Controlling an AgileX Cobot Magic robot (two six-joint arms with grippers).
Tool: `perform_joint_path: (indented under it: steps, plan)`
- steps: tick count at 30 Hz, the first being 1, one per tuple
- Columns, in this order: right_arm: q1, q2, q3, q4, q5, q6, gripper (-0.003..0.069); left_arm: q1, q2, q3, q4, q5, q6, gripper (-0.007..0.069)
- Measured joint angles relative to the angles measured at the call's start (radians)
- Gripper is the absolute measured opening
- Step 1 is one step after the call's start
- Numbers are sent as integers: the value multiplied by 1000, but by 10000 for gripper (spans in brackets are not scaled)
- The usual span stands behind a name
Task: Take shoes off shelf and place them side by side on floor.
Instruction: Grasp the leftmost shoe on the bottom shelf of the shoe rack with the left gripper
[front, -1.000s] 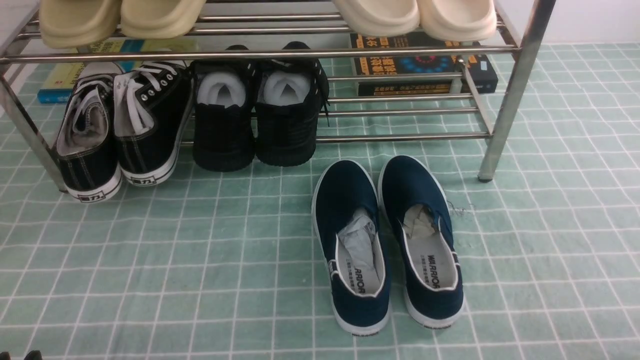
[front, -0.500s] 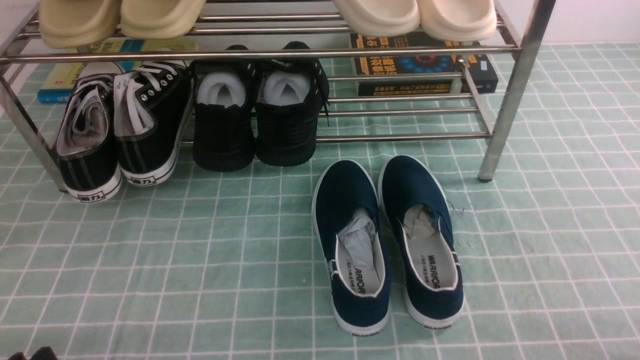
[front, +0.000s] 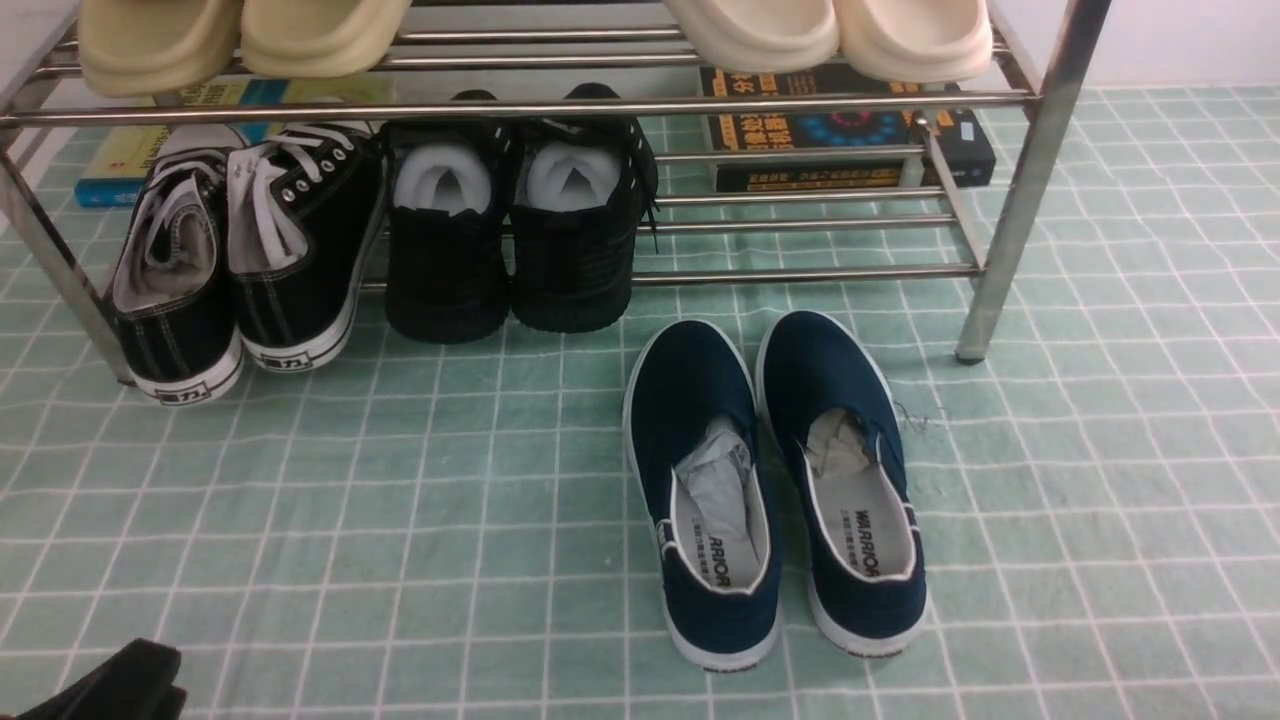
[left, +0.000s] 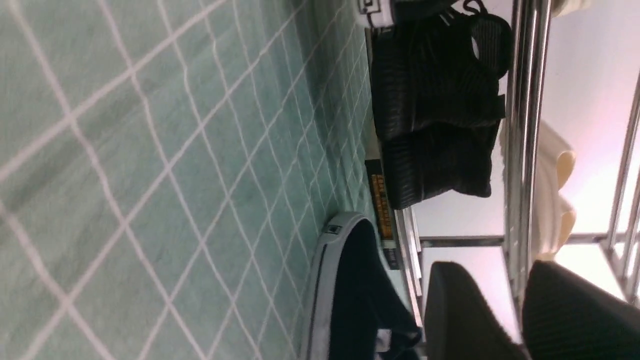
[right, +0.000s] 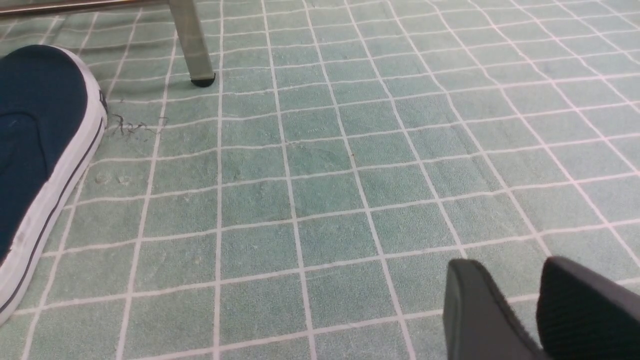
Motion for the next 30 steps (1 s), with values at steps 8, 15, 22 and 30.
perform_joint_path:
  steps: [8,15,22,30]
  plan:
    - [0,0,0,1,0,0,225,0,130,-341,127,32,320,11]
    - [0,0,0,1,0,0,228,0,592,-548,334,395,324,1]
    - [0,0,0,1,0,0,235,0,1056,-867,566,560,408,1]
    - [0,0,0,1,0,0,237,12,1355,-1206,766,663,387,3]
